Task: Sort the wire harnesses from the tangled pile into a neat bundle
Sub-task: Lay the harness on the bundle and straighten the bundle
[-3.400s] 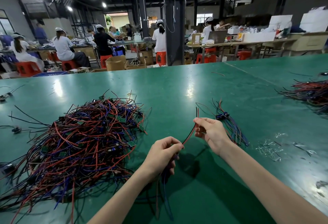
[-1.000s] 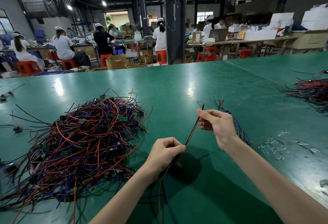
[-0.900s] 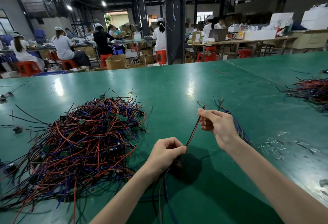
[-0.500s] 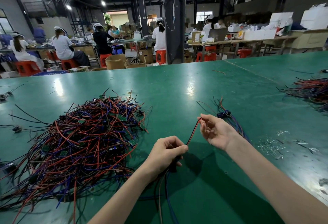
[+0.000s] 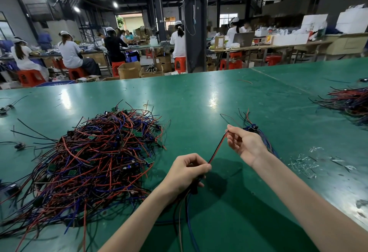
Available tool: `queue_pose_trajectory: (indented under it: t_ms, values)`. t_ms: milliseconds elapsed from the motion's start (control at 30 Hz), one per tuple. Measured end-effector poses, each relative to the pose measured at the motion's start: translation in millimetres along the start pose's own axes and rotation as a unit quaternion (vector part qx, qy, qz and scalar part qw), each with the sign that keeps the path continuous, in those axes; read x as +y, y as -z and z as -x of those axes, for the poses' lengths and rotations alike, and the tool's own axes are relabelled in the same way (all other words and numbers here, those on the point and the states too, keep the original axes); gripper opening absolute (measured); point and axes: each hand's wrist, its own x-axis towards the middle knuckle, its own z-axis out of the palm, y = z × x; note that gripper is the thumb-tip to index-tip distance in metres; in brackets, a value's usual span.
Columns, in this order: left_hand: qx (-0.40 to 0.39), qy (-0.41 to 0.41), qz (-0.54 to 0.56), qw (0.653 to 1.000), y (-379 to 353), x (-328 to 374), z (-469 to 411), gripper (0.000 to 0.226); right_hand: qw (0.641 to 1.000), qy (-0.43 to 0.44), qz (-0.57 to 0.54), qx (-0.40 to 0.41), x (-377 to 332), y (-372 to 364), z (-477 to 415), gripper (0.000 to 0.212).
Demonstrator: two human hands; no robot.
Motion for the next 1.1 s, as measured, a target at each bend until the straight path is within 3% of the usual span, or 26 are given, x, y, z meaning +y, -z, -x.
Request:
queue_pose_trajectory:
  t_ms: [133, 233, 300, 367, 433, 500, 567, 667, 767, 833, 900, 967, 1100]
  values:
    - [-0.001, -0.001, 0.000, 1.000, -1.7, 0.8, 1.2, 0.021, 0.983, -0.134, -0.123, -0.019, 0.3, 2.9, -0.1, 0.017]
    - [-0.001, -0.001, -0.002, 1.000, -1.8, 1.2, 1.8, 0.021, 0.978, -0.152, -0.142, -0.026, 1.2, 2.6, 0.6, 0.017]
    - [0.000, 0.000, -0.003, 1.000, -1.6, 1.4, 2.0, 0.020, 0.995, -0.075, -0.062, -0.013, 1.6, 2.0, -0.2, 0.018]
    - [-0.001, 0.003, -0.004, 1.000, -1.6, 1.5, 2.2, 0.020, 0.995, 0.066, 0.070, -0.003, 2.3, 1.7, 1.0, 0.019]
    - [-0.002, 0.008, -0.005, 1.000, -1.2, 1.4, 2.5, 0.020, 0.952, 0.213, 0.219, 0.002, 2.6, 2.3, 5.2, 0.022]
    - [-0.006, 0.015, -0.007, 1.000, -0.5, 1.6, 2.8, 0.021, 0.923, 0.279, 0.266, 0.008, 2.2, 1.8, 9.0, 0.022]
    - [-0.010, 0.014, 0.003, 1.000, 0.1, 1.9, 2.3, 0.021, 0.948, 0.241, 0.205, 0.020, 0.6, 0.2, 8.5, 0.021]
    - [-0.014, 0.009, 0.008, 1.000, 0.0, 2.2, 1.4, 0.020, 0.995, 0.067, 0.066, 0.036, -0.7, -1.9, 5.6, 0.017]
    - [-0.018, 0.005, -0.001, 1.000, -0.6, 1.5, 0.9, 0.019, 0.991, -0.116, -0.061, 0.004, -1.1, 2.4, 2.6, 0.020]
    - [-0.019, 0.005, -0.006, 1.000, 0.2, 1.0, 1.1, 0.018, 0.981, -0.166, -0.102, -0.010, -1.9, 3.7, 2.5, 0.021]
    - [-0.019, 0.004, -0.007, 1.000, 0.1, 0.9, 1.5, 0.019, 0.991, -0.125, -0.053, -0.001, -2.3, 3.2, 1.7, 0.019]
    - [-0.014, 0.010, -0.004, 1.000, -0.5, 1.1, 1.7, 0.020, 0.998, -0.027, 0.043, 0.024, -0.9, 1.4, -0.2, 0.016]
    - [-0.008, 0.022, -0.008, 1.000, -0.8, 1.6, 2.3, 0.021, 0.979, 0.136, 0.145, 0.045, 3.3, 0.6, 1.2, 0.018]
